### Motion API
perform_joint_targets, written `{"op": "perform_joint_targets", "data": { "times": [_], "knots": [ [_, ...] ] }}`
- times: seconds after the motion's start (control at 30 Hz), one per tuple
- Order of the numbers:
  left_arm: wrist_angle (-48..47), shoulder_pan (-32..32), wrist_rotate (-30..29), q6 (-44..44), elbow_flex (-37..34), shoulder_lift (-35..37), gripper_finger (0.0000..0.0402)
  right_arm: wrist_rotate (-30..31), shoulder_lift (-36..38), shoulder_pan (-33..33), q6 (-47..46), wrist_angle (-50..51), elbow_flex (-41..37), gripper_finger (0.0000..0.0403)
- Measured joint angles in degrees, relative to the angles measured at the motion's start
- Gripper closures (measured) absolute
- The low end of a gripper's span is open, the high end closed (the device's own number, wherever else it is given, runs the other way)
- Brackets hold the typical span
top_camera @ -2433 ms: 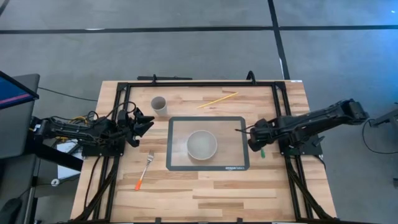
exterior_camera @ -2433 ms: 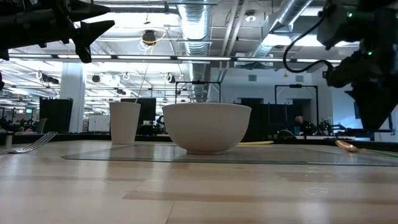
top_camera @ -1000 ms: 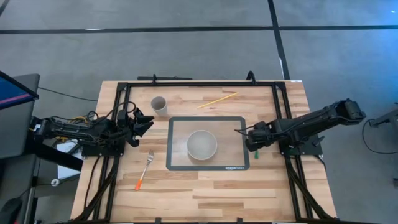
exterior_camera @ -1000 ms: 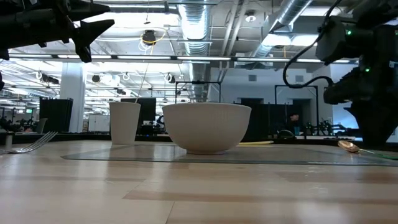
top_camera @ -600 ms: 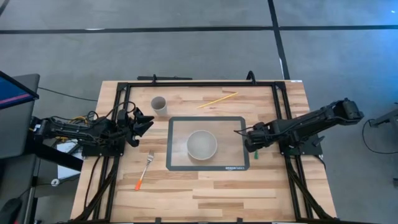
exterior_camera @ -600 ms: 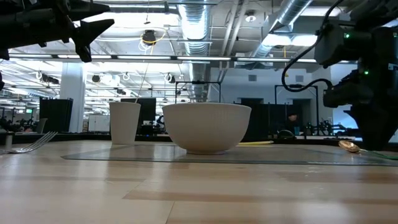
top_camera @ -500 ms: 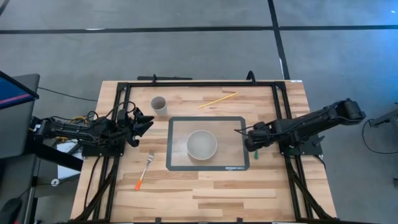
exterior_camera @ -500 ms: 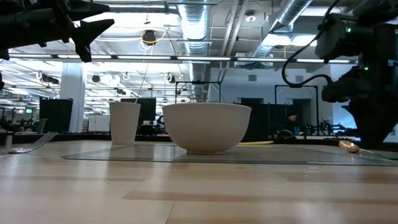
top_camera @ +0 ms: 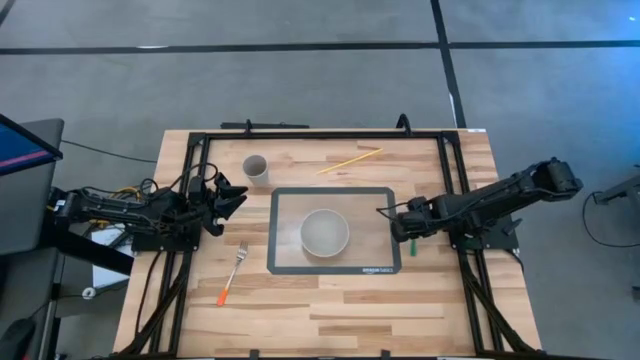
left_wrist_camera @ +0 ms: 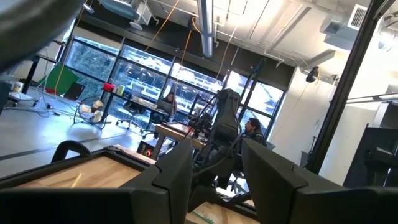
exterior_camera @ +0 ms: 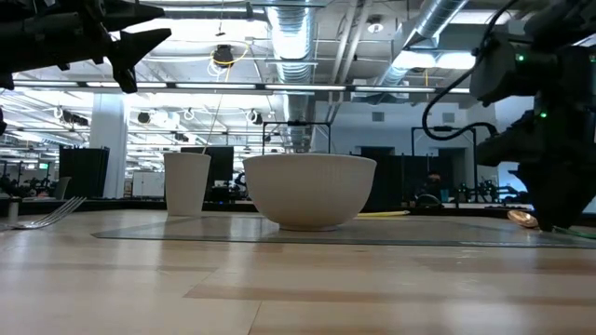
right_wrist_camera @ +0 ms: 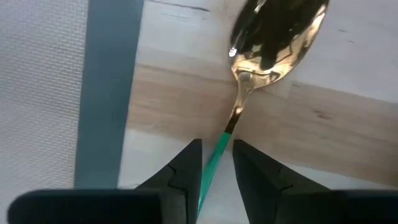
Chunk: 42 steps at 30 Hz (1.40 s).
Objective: Pick & Place Utensil
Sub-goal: Put the green spoon into the white bowl
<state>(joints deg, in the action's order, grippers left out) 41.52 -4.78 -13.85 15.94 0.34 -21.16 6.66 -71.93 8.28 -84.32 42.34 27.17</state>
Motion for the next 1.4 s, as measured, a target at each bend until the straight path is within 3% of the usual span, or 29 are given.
{"op": "perform_joint_targets", "data": {
  "times": [0.23, 0.47, 0.87, 1.0, 1.23, 1.4],
  "knots": [
    [0.0, 0.0, 0.0, 0.0, 0.0, 0.0, 0.0262, 0.0, -1.4, 1.1, 3.7, 1.8, 2.2, 0.0326],
    [0.1, 0.0, 0.0, 0.0, 0.0, 0.0, 0.0262, -2.7, -1.2, 1.1, 20.9, -1.6, 4.9, 0.0396],
    [0.1, 0.0, 0.7, 0.0, 0.0, 0.0, 0.0262, -2.7, -1.4, 1.1, 30.8, 5.8, 22.8, 0.0401],
    [0.1, 0.0, 2.1, 0.0, 0.0, 0.0, 0.0262, -0.8, -1.6, 1.7, 30.0, 12.4, 24.1, 0.0401],
    [0.1, 0.0, 2.1, 1.7, 0.0, 0.0, 0.0262, -4.7, -1.6, 4.1, 28.5, 13.5, 18.7, 0.0362],
    [0.1, 0.0, 2.1, 2.4, 0.0, 0.0, 0.0262, 0.1, -1.6, 4.3, 28.6, 12.3, 14.1, 0.0310]
  ]
}}
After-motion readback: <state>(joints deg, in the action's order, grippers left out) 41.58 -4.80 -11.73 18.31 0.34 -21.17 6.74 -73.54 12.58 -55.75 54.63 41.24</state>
